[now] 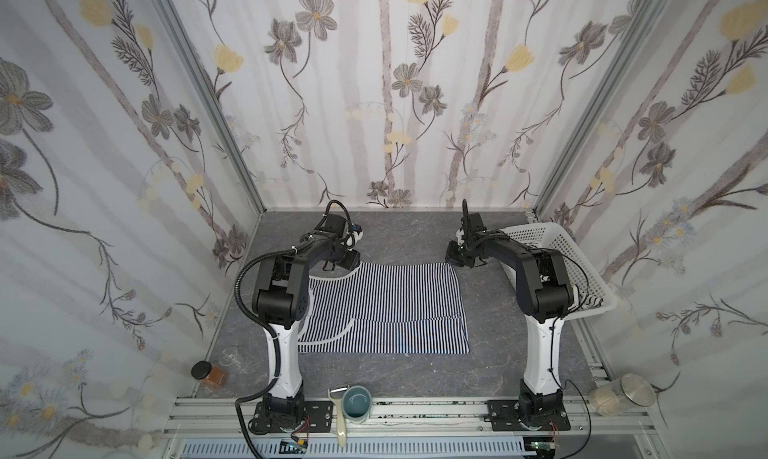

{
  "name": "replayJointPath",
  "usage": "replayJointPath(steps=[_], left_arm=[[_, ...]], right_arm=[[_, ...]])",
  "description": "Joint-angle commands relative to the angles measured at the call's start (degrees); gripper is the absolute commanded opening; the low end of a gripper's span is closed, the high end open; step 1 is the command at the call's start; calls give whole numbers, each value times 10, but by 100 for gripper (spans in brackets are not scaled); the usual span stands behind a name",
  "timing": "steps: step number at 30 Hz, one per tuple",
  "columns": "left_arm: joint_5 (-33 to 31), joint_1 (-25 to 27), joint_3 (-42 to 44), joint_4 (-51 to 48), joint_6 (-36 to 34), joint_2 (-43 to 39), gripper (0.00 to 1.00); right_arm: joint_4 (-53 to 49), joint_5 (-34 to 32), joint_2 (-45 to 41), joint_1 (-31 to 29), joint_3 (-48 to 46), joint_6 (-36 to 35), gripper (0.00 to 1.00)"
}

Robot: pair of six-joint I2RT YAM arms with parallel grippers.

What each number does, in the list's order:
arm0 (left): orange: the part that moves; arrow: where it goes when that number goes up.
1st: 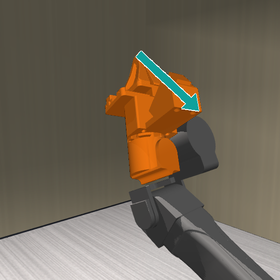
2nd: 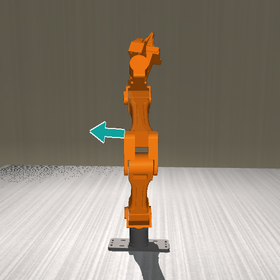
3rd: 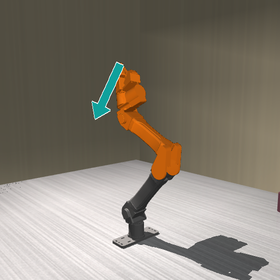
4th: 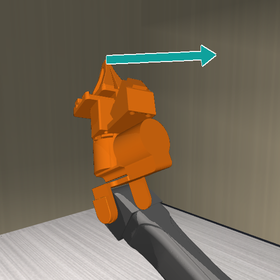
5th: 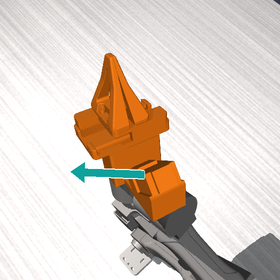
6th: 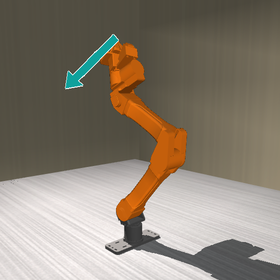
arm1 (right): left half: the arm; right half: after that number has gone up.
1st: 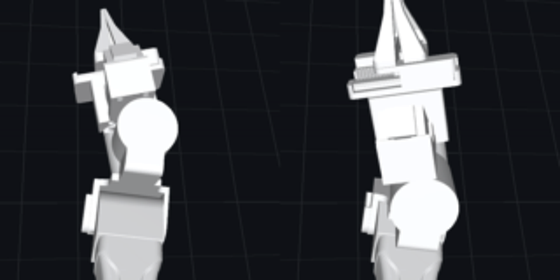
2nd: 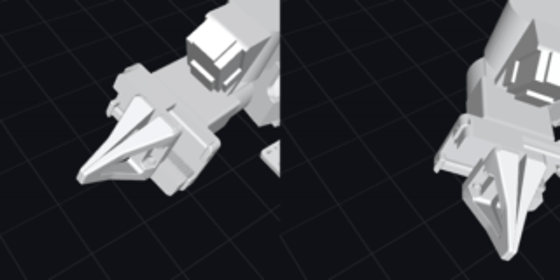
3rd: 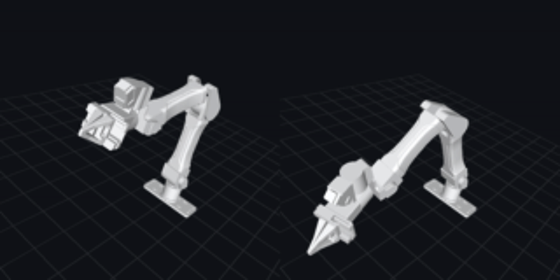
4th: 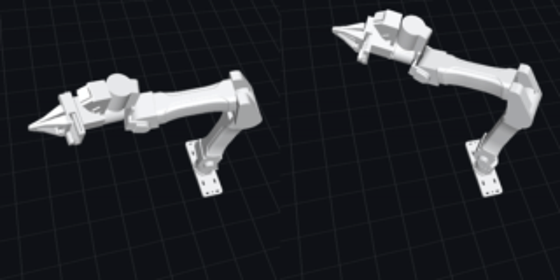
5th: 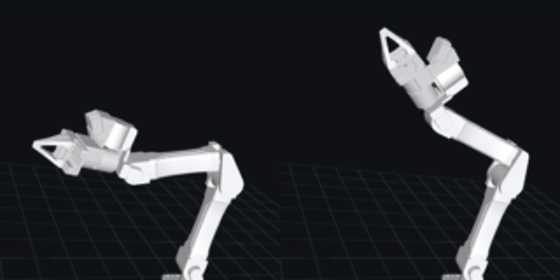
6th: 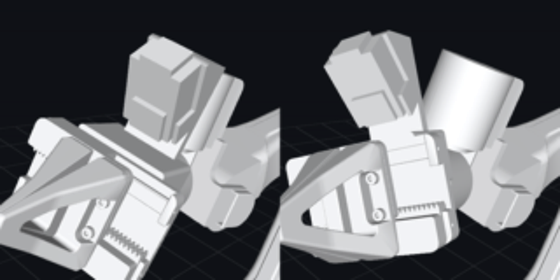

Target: Fold and stack the tank tops

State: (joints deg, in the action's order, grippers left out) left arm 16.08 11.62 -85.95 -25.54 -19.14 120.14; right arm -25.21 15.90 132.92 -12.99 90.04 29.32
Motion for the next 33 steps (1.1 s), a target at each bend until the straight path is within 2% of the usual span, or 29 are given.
replayJointPath(steps=[1,15,25,29,31,33], left_arm=[[-3,0,-3,-1,1,-5,48],[6,12,-54,-4,8,37,46],[23,36,-50,-7,18,49,42],[12,37,-40,-7,17,52,40],[9,36,-38,-7,15,54,39],[13,37,-38,-7,16,55,33]], right_arm=[[9,-4,-12,-1,-3,-8,5],[36,-7,-43,-5,-48,-5,2],[41,-7,-45,-6,-51,-3,1],[42,-8,-47,-6,-52,-2,1],[44,-7,-46,-5,-52,-2,0],[45,-6,-44,-6,-51,-1,0]])
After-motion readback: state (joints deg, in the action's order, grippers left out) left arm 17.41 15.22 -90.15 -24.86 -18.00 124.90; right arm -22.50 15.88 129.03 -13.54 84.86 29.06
